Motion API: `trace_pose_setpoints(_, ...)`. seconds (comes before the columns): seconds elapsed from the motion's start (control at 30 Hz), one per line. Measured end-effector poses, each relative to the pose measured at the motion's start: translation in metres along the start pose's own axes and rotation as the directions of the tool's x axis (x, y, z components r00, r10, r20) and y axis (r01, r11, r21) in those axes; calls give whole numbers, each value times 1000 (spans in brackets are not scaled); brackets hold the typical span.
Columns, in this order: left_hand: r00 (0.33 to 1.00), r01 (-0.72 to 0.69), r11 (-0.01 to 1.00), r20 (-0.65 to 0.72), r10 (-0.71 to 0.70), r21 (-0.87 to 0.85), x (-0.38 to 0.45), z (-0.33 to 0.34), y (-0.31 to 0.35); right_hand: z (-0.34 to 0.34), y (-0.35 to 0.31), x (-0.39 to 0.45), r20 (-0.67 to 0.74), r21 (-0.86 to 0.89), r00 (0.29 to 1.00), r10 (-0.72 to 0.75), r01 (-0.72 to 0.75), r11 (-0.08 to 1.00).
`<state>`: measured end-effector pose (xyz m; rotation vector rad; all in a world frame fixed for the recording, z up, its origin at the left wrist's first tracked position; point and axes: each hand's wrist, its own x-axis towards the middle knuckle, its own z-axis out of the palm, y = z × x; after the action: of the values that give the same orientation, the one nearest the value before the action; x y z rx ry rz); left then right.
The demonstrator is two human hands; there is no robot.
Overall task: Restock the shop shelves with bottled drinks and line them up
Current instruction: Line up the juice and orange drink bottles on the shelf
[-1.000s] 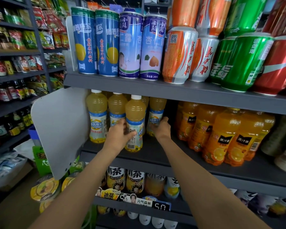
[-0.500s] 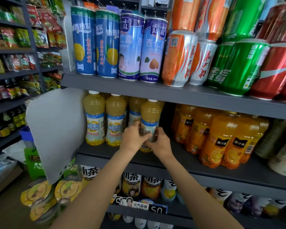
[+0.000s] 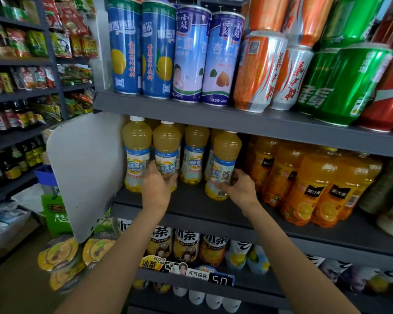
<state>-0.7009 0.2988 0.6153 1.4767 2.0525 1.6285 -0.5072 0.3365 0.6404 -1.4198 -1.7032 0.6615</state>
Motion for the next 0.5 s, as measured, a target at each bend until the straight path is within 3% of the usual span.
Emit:
trace_pose_setpoints(0.3,1000,12,976,18,-17,218,10,-5,3,10,-5,-2,-46,8,999,1,-1,1000)
trace_pose_setpoints(0.43,1000,5,964,26,-12,267,9,-7,6,-1,-3,6,256,290,961,101,-176,941)
trace_pose_setpoints(0.5,999,9,957,32,-19,289,8,-9,7,-6,-2,8,335,329,937,102,-218,919)
